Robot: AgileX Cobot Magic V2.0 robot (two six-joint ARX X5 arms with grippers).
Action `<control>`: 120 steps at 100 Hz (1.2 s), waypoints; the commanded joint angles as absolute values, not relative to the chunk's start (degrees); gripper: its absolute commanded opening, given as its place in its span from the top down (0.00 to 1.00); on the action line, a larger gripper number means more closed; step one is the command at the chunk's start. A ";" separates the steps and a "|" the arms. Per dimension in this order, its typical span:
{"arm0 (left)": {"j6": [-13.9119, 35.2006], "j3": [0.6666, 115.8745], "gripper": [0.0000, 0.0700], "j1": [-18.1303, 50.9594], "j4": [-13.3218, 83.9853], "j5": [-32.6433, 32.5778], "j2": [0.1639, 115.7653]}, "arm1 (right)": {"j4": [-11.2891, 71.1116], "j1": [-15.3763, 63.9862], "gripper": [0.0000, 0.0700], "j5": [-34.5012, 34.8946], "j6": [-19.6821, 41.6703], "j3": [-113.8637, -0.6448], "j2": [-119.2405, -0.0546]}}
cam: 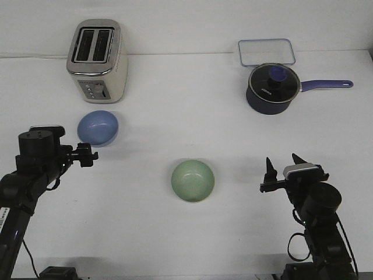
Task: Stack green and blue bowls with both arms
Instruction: 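Reach the left gripper forward to the rim of the light blue bowl, then grip the blue bowl rim and lift it toward the green bowl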
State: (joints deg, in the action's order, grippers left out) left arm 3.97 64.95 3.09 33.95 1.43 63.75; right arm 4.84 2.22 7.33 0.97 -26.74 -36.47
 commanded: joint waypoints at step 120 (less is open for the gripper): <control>4.14 85.95 0.99 -3.66 31.57 1.26 107.61 | 4.29 2.33 0.25 7.31 1.69 -27.31 -36.73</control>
